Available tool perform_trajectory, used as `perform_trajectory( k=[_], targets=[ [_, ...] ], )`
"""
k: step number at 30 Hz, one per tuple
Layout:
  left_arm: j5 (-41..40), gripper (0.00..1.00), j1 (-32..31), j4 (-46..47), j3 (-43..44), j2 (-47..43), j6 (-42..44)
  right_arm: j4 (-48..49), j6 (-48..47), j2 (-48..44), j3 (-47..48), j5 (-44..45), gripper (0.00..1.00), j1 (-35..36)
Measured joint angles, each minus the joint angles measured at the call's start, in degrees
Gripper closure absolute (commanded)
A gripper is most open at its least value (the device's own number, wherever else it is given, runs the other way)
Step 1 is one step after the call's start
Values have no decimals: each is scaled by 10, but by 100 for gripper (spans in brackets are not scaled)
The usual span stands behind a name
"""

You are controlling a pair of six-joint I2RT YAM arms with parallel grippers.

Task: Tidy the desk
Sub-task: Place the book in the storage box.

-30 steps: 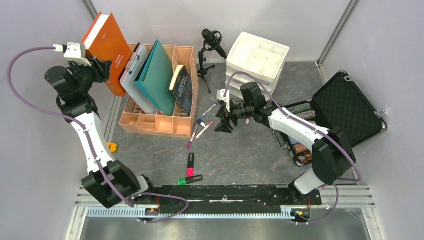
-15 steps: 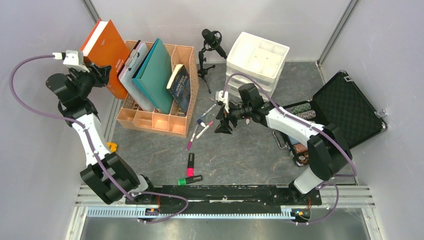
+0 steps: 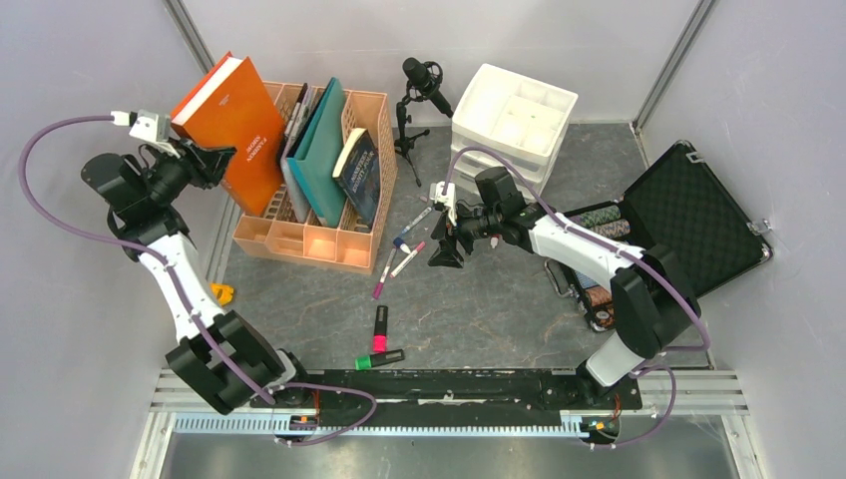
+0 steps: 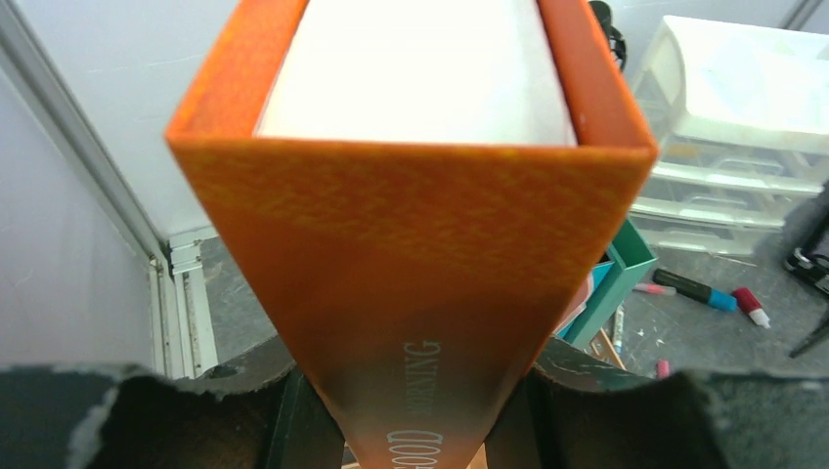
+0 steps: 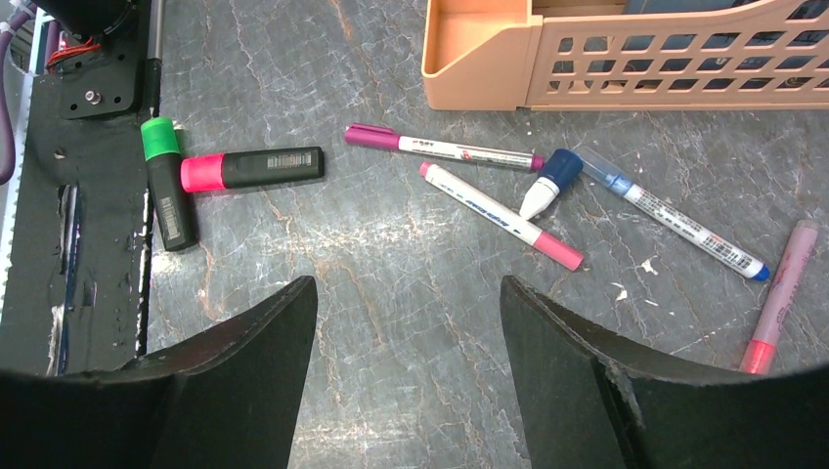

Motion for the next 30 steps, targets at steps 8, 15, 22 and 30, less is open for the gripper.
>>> perform_trajectory(
  k=[8,15,22,30],
  targets=[
    [6,98,0,-49,2,-41,38,-2,0,6,0,-1,26,0],
    [-84,98,6,-71,25,-37,47,-3,0,7,0,-2,25,0],
    [-99,98,37,-62,65,-3,46,-4,-1,8,0,-2,25,-1],
    [-82,98,29,-29,65,33,28,-13,-2,23,0,-8,25,-3]
  ],
)
